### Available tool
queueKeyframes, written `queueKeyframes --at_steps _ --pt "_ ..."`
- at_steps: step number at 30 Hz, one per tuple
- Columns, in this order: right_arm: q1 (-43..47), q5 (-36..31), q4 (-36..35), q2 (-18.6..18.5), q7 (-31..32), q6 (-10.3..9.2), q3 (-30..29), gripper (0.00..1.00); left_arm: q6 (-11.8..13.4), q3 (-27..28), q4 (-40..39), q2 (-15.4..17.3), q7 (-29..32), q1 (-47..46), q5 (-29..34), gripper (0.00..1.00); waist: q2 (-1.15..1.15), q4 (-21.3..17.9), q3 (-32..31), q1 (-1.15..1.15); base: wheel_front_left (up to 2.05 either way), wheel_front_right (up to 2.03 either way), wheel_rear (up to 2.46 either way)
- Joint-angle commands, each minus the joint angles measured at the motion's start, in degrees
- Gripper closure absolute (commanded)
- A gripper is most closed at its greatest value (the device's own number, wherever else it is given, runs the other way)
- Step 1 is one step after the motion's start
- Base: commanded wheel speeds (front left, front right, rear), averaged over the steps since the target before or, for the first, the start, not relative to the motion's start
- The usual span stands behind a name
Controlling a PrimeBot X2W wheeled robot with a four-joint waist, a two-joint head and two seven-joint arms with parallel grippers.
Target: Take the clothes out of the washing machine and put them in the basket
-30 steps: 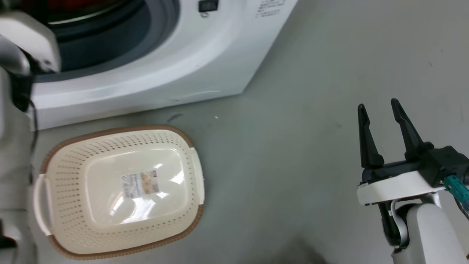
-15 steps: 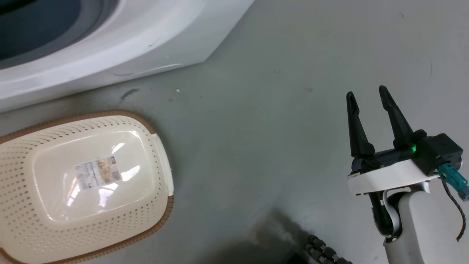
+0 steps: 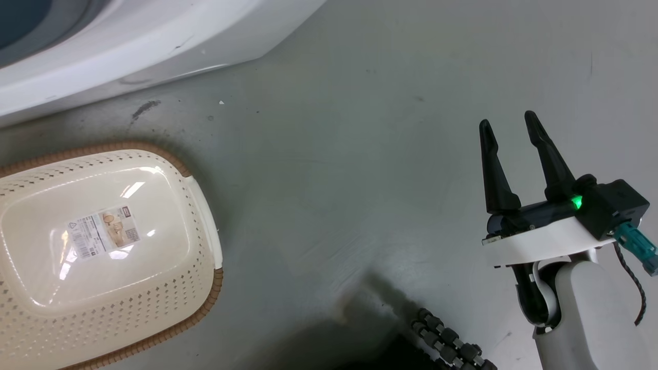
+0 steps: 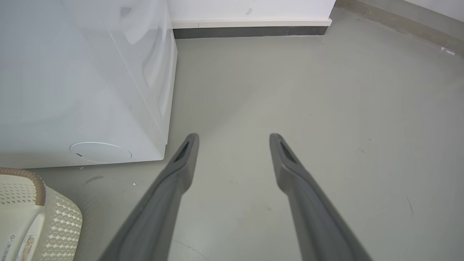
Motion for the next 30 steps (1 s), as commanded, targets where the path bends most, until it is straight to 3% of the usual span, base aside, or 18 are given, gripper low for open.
queueKeyframes --at_steps 1,7,8,9,14,19,25,30 --pt "-0.84 0.24 -0.20 -0.03 -0.10 -0.04 0.16 0.00 0.06 -0.72 -0.15 0.97 2.84 -0.57 -0.79 0.00 0.00 -0.27 0.43 -0.01 0.00 0.00 0.00" --pt "-1.22 0.77 -0.27 -0.03 -0.10 -0.04 0.33 0.00 0.13 -0.90 -2.18 3.73 10.53 -0.13 -4.06 0.00 0.00 -0.78 1.31 -0.01 0.00 0.00 0.00" --pt "-1.26 0.85 -0.25 -0.03 -0.10 -0.04 0.31 0.00 0.36 -0.74 -2.62 3.91 11.07 0.32 -4.42 0.54 0.00 -0.81 1.39 -0.01 0.00 0.00 0.00" --pt "-1.30 0.88 -0.20 -0.03 -0.10 -0.04 0.34 0.00 0.51 -0.66 -3.21 4.12 11.21 0.60 -4.58 1.00 0.00 -0.84 1.47 -0.01 0.00 0.00 0.00" --pt "-1.76 1.09 -0.15 -0.04 -0.10 -0.04 0.27 0.00 1.60 -0.39 -5.48 5.45 10.48 1.80 -4.82 1.00 0.00 -1.18 1.70 -0.01 0.00 0.00 0.00" --pt "-1.95 1.15 0.03 -0.03 -0.10 -0.04 0.07 0.00 3.81 -0.09 -7.28 5.92 4.47 2.09 -3.62 1.00 0.00 -1.30 1.55 -0.01 0.00 0.00 0.00" --pt "-2.15 0.91 0.16 -0.03 -0.10 -0.04 -0.35 0.00 5.70 0.21 -6.57 4.36 -8.46 2.37 -2.88 1.00 0.00 -1.28 0.36 -0.01 0.00 0.00 0.00" --pt "-2.04 0.29 -0.18 -0.04 -0.10 -0.04 -0.80 0.00 7.96 1.39 -3.00 0.51 -22.30 3.02 -4.36 1.00 0.00 -1.10 -1.35 -0.01 0.00 0.00 0.00"
